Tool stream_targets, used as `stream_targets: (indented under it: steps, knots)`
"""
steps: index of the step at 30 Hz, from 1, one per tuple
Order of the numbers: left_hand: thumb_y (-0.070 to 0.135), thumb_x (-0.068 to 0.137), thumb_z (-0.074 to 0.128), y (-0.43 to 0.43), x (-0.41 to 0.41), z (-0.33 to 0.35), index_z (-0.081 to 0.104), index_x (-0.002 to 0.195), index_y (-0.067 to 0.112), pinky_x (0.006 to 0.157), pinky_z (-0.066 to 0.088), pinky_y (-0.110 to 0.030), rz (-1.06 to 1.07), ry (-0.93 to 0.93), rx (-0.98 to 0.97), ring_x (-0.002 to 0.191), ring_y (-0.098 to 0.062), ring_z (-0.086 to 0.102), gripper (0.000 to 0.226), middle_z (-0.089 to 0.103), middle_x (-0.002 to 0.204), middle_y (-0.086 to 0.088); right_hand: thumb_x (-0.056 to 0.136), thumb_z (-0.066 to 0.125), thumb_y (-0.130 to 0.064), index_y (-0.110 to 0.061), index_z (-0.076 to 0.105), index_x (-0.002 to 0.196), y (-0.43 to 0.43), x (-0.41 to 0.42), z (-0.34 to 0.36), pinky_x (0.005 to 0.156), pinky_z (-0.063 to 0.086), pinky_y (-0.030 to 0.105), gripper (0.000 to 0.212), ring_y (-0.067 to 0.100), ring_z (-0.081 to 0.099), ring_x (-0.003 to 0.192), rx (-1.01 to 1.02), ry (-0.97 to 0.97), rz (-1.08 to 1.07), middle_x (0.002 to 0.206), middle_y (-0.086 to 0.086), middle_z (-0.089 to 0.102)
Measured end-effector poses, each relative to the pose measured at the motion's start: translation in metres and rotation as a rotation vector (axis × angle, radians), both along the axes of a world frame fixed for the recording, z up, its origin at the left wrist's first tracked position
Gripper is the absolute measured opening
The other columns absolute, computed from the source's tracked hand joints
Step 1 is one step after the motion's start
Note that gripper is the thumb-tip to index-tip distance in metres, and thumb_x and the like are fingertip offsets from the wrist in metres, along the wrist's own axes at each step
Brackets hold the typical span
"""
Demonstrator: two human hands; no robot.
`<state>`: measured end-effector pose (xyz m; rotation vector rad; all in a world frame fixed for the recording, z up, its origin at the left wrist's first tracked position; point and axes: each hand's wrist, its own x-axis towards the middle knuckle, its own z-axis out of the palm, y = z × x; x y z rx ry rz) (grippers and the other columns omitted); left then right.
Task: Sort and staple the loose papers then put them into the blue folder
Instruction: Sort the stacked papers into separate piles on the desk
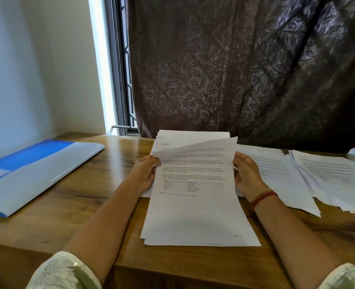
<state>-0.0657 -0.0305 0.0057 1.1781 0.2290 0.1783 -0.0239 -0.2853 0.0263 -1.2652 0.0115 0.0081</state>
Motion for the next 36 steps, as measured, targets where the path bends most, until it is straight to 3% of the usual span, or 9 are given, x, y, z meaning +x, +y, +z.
stream_targets:
  steps: [2,5,7,11,15,22,26,32,36]
  knots:
    - [-0.009,0.088,0.051,-0.001,-0.001,0.001,0.057,0.1,0.004,0.086,0.056,-0.05,0.011,0.0,0.006,0.105,-0.038,0.066,0.018,0.067,0.116,-0.019,0.087,0.068,-0.027,-0.022,0.064,0.117,-0.002,0.002,-0.003,0.071,0.059,0.04,0.031,0.03,0.065,0.099,0.01,-0.003,0.024,0.109,0.007,0.07]
    - [-0.004,0.089,0.054,-0.003,-0.002,0.001,0.059,0.105,0.004,0.08,0.058,-0.048,0.014,0.019,0.028,0.1,-0.036,0.068,0.018,0.069,0.113,-0.017,0.086,0.07,-0.022,-0.015,0.069,0.098,-0.002,0.003,-0.003,0.083,0.055,0.052,0.014,0.031,0.066,0.09,0.0,0.028,0.004,0.101,0.012,0.072]
    - [0.005,0.09,0.062,-0.004,-0.004,0.0,0.059,0.116,0.004,0.077,0.058,-0.05,0.009,0.023,0.028,0.1,-0.036,0.069,0.026,0.07,0.113,-0.016,0.085,0.07,-0.018,-0.014,0.069,0.089,0.0,0.001,-0.002,0.083,0.054,0.052,0.006,0.031,0.064,0.081,0.001,0.043,-0.043,0.094,0.013,0.073]
    - [0.012,0.09,0.066,-0.008,-0.008,0.001,0.061,0.116,0.003,0.072,0.06,-0.047,-0.01,-0.008,0.055,0.099,-0.035,0.07,0.027,0.071,0.111,-0.015,0.086,0.069,-0.01,-0.012,0.069,0.088,0.003,0.002,-0.003,0.066,0.059,0.035,0.003,0.023,0.065,0.074,0.05,-0.011,-0.123,0.088,0.007,0.071]
    - [0.005,0.092,0.063,-0.013,-0.009,0.001,0.063,0.11,0.002,0.075,0.06,-0.047,0.057,-0.009,0.155,0.094,-0.033,0.072,0.019,0.073,0.106,-0.013,0.087,0.069,-0.016,-0.018,0.067,0.078,0.004,0.0,-0.002,0.071,0.056,0.034,0.009,0.02,0.064,0.077,0.065,-0.063,-0.177,0.085,0.003,0.07]
    - [-0.002,0.09,0.062,-0.016,-0.011,0.003,0.064,0.116,-0.001,0.083,0.059,-0.039,0.065,-0.084,0.28,0.104,-0.029,0.068,0.026,0.07,0.114,-0.013,0.093,0.061,-0.018,-0.026,0.061,0.084,0.001,0.0,0.003,0.059,0.046,0.021,0.012,0.013,0.059,0.078,0.003,-0.181,-0.301,0.088,-0.004,0.065]
    - [-0.002,0.089,0.063,-0.014,-0.011,0.002,0.066,0.115,0.003,0.075,0.06,-0.033,0.072,-0.105,0.332,0.101,-0.027,0.07,0.026,0.071,0.111,-0.009,0.094,0.06,-0.026,-0.027,0.061,0.088,0.0,0.0,0.004,0.061,0.049,0.026,0.006,0.019,0.061,0.081,-0.021,-0.169,-0.214,0.093,0.001,0.068]
    - [-0.005,0.087,0.064,-0.014,-0.009,0.003,0.067,0.106,0.006,0.086,0.058,-0.044,0.112,-0.068,0.373,0.1,-0.026,0.069,0.021,0.071,0.111,-0.006,0.092,0.061,-0.025,-0.017,0.063,0.082,-0.007,0.001,0.01,0.058,0.052,0.029,0.013,0.02,0.061,0.07,-0.013,-0.116,-0.013,0.084,0.006,0.068]
    - [-0.006,0.089,0.062,-0.017,-0.013,0.006,0.065,0.094,0.011,0.073,0.059,-0.034,0.119,-0.059,0.342,0.092,-0.021,0.07,0.018,0.073,0.102,-0.001,0.093,0.06,-0.026,-0.014,0.063,0.081,-0.006,-0.003,0.013,0.067,0.052,0.033,0.017,0.02,0.06,0.071,-0.027,-0.107,0.065,0.082,0.006,0.067]
